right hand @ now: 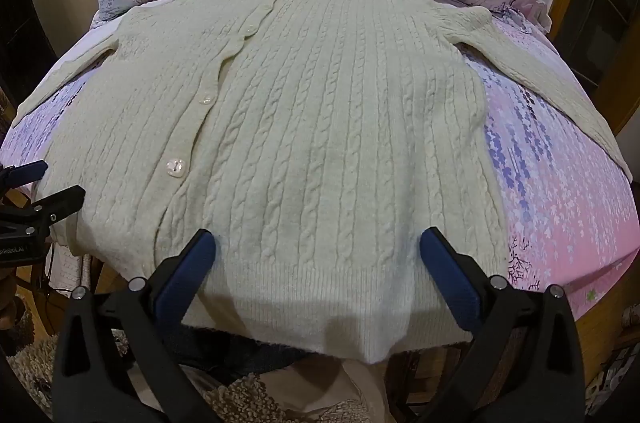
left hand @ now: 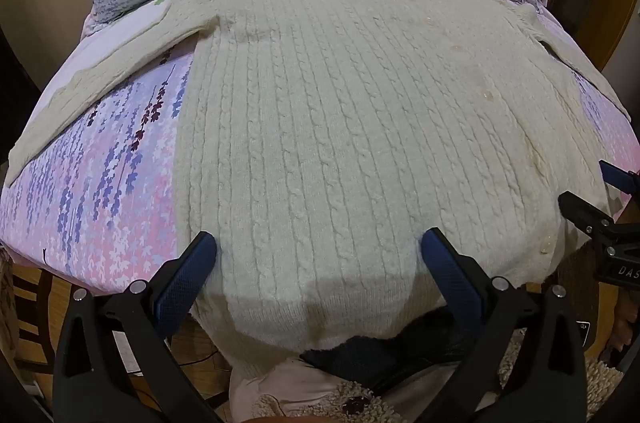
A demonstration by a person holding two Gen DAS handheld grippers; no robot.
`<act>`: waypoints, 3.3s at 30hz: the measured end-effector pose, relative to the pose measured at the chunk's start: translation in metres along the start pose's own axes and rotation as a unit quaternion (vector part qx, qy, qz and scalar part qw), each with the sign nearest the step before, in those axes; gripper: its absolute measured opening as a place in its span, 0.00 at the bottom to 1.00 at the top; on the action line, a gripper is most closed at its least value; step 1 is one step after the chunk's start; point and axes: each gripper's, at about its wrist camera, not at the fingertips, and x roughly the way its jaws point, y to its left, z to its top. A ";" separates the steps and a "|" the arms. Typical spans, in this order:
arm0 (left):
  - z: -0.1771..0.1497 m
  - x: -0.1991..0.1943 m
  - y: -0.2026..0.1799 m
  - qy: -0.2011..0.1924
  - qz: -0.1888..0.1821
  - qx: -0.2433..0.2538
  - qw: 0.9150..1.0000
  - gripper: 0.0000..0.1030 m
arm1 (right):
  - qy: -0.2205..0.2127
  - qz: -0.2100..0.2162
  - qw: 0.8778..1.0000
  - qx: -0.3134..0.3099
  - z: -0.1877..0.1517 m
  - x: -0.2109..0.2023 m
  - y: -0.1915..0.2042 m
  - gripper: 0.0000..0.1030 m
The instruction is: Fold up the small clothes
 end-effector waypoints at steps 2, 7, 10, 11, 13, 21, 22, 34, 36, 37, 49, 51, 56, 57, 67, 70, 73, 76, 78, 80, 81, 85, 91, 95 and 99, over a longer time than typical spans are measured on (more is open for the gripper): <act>0.000 0.000 0.000 0.000 0.000 0.000 1.000 0.99 | 0.000 0.000 1.000 0.000 0.000 0.000 0.000 0.98; 0.000 0.000 0.000 0.000 0.000 0.000 1.000 0.99 | 0.000 0.000 1.000 0.000 0.000 0.000 0.000 0.98; 0.000 0.000 0.000 -0.001 0.000 0.000 1.000 0.99 | 0.000 0.000 1.000 0.000 0.000 0.000 0.000 0.98; 0.000 0.000 0.000 -0.001 0.000 0.000 1.000 0.99 | 0.000 0.000 1.000 0.000 0.000 0.000 0.000 0.98; 0.000 0.000 0.000 0.000 0.000 0.000 1.000 0.99 | -0.001 0.000 1.000 0.000 0.000 0.000 0.000 0.98; 0.000 0.000 0.000 -0.001 0.000 0.000 1.000 0.99 | -0.001 0.000 1.000 0.000 0.000 0.000 0.000 0.98; 0.000 0.000 0.000 -0.001 0.000 0.000 1.000 0.99 | -0.001 0.000 1.000 0.000 0.000 0.000 0.000 0.98; 0.000 0.000 0.000 -0.001 0.000 0.000 1.000 0.99 | -0.001 0.000 1.000 0.000 -0.001 0.000 0.000 0.98; 0.000 0.000 0.000 -0.001 0.000 0.000 1.000 0.99 | -0.001 0.000 1.000 0.000 -0.001 0.000 0.000 0.98; 0.000 0.000 0.000 -0.001 0.000 0.000 1.000 0.99 | -0.001 0.000 1.000 0.000 -0.001 0.000 0.000 0.98; 0.000 0.000 0.000 -0.001 0.000 0.000 1.000 0.99 | -0.002 0.000 1.000 0.000 -0.001 -0.001 0.000 0.98; 0.000 0.000 0.000 -0.001 0.000 0.000 1.000 0.99 | -0.002 0.000 1.000 0.000 -0.001 -0.001 0.000 0.98; 0.000 0.000 0.000 -0.001 0.000 0.000 1.000 0.99 | -0.002 0.000 1.000 0.000 -0.001 -0.001 0.000 0.98; 0.000 0.000 0.000 -0.001 0.000 0.000 1.000 0.99 | -0.002 0.000 1.000 0.000 -0.001 -0.001 0.000 0.98; 0.000 0.000 0.000 -0.001 0.000 0.000 1.000 0.99 | -0.002 0.000 1.000 0.000 -0.001 -0.001 0.000 0.98; 0.000 0.000 0.000 -0.001 0.000 0.000 1.000 0.99 | -0.002 0.000 1.000 0.000 -0.001 -0.001 0.000 0.98; 0.000 0.000 0.000 -0.001 0.000 0.000 1.000 0.99 | -0.002 0.000 1.000 0.000 -0.001 -0.001 0.000 0.98; 0.000 0.000 0.000 -0.001 0.000 0.000 1.000 0.99 | -0.002 0.000 1.000 0.000 -0.001 -0.001 0.000 0.98; 0.000 0.000 0.000 -0.002 0.000 0.000 1.000 0.99 | -0.002 0.000 1.000 0.000 -0.001 -0.001 -0.001 0.98; 0.000 0.000 0.000 -0.001 0.000 0.000 1.000 0.99 | -0.002 0.000 1.000 0.000 -0.002 -0.001 -0.001 0.98; 0.000 0.000 0.000 -0.001 0.000 0.000 1.000 0.99 | -0.001 0.000 1.000 0.000 -0.002 0.000 -0.001 0.98; 0.000 0.000 0.000 -0.001 0.000 0.000 1.000 0.99 | 0.001 0.004 1.000 -0.005 -0.002 0.000 -0.002 0.98; 0.001 0.001 -0.001 -0.002 0.000 -0.001 1.000 0.99 | -0.005 0.014 1.000 -0.017 0.002 0.001 0.000 0.98; 0.002 0.000 -0.003 0.000 -0.001 -0.001 1.000 0.99 | -0.013 0.025 0.999 -0.024 0.001 0.001 -0.004 0.98; 0.009 -0.001 -0.003 0.003 0.000 0.002 1.000 0.99 | -0.016 0.048 0.999 0.007 0.008 0.000 -0.019 0.98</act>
